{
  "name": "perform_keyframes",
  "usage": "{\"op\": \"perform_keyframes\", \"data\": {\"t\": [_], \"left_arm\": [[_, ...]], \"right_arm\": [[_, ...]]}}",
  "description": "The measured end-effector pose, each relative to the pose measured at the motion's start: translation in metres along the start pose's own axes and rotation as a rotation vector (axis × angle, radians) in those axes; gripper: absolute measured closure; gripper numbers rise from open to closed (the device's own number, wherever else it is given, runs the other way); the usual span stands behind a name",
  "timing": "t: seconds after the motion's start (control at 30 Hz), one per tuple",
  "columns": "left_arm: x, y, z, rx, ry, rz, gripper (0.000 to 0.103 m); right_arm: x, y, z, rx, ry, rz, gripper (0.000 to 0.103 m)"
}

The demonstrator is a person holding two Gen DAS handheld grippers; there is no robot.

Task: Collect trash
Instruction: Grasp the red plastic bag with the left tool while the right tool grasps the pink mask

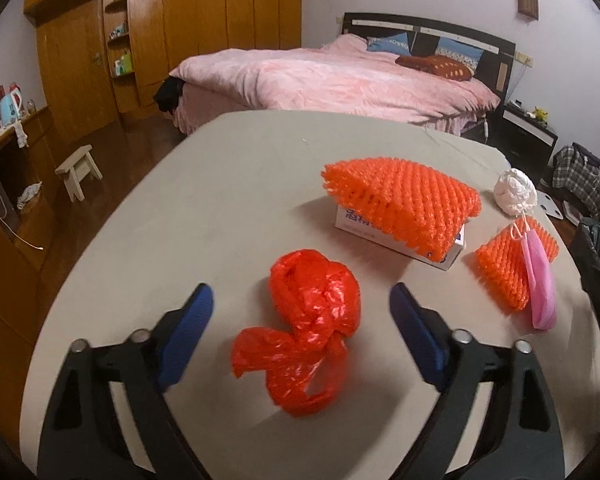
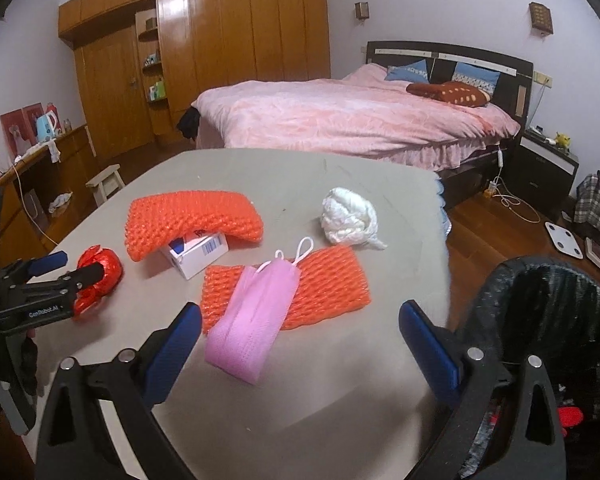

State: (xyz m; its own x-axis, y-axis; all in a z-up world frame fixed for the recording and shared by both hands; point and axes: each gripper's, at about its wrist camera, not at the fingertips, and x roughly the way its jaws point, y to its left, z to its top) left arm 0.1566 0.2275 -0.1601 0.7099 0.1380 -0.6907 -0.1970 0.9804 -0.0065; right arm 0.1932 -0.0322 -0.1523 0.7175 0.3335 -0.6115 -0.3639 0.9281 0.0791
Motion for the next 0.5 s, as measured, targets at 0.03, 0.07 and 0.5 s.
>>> {"op": "perform_keyframes", "data": {"t": [0.03, 0.07, 0.5], "left_arm": [[0.002, 0.0, -0.001, 0.001, 0.008, -0.005, 0.026], [0.004, 0.0, -0.003, 0.004, 0.02, -0.007, 0.031], [0.007, -0.008, -0.005, 0.0, 0.032, -0.046, 0.062]], "right_arm": [[0.003, 0.001, 0.0, 0.0, 0.004, 0.001, 0.006], [0.006, 0.003, 0.001, -0.002, 0.009, -0.003, 0.006], [0.038, 0.011, -0.001, -0.003, 0.113, 0.044, 0.036]]}}
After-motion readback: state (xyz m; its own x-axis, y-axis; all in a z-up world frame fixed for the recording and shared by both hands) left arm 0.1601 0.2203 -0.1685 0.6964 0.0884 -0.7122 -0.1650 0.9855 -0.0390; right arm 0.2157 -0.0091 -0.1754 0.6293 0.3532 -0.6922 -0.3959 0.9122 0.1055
